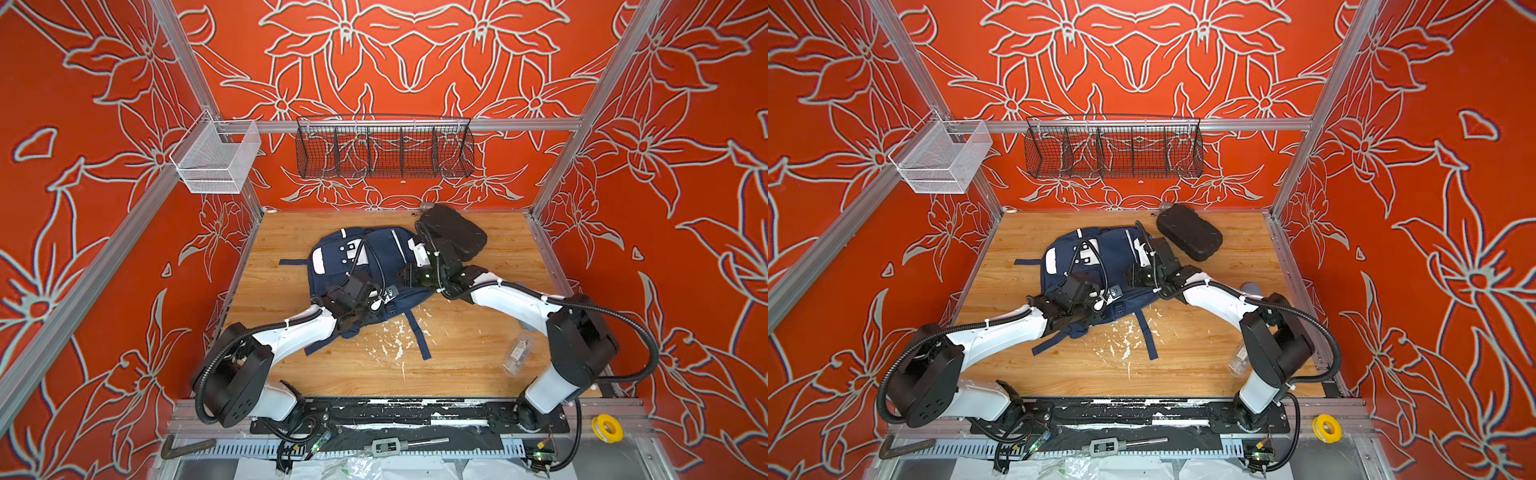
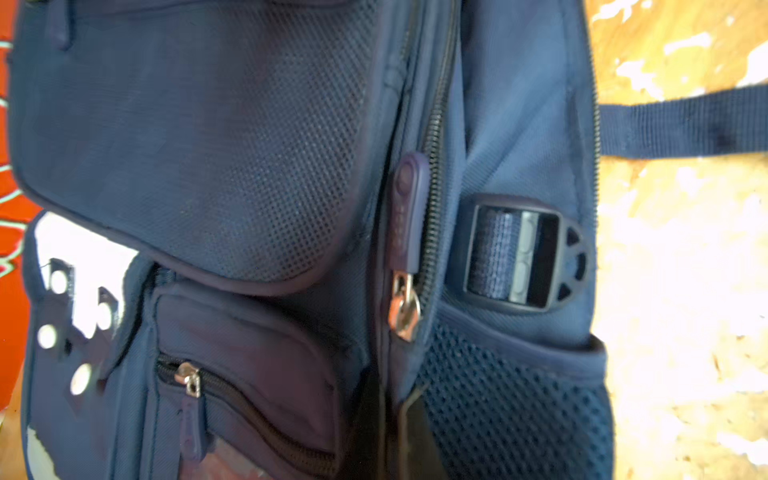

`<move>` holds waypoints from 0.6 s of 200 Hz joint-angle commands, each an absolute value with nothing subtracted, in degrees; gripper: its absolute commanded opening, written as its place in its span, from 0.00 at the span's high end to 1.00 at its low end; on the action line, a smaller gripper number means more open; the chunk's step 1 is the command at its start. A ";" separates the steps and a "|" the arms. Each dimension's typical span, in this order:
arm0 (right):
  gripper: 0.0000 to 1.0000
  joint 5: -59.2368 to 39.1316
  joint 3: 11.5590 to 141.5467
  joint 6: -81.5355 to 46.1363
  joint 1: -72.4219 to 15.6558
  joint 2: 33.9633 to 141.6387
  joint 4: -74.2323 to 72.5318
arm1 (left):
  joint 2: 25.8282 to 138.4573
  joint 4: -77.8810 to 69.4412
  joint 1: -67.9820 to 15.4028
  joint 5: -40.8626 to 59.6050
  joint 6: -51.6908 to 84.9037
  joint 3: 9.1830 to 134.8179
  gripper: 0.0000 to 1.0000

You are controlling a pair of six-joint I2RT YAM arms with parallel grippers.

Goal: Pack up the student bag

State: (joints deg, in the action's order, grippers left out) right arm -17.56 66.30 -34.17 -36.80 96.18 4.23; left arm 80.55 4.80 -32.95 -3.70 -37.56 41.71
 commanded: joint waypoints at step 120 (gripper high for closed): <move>0.83 -31.06 73.15 -35.80 -39.66 106.95 27.65 | 83.60 -1.87 -31.26 1.20 -32.68 41.61 1.00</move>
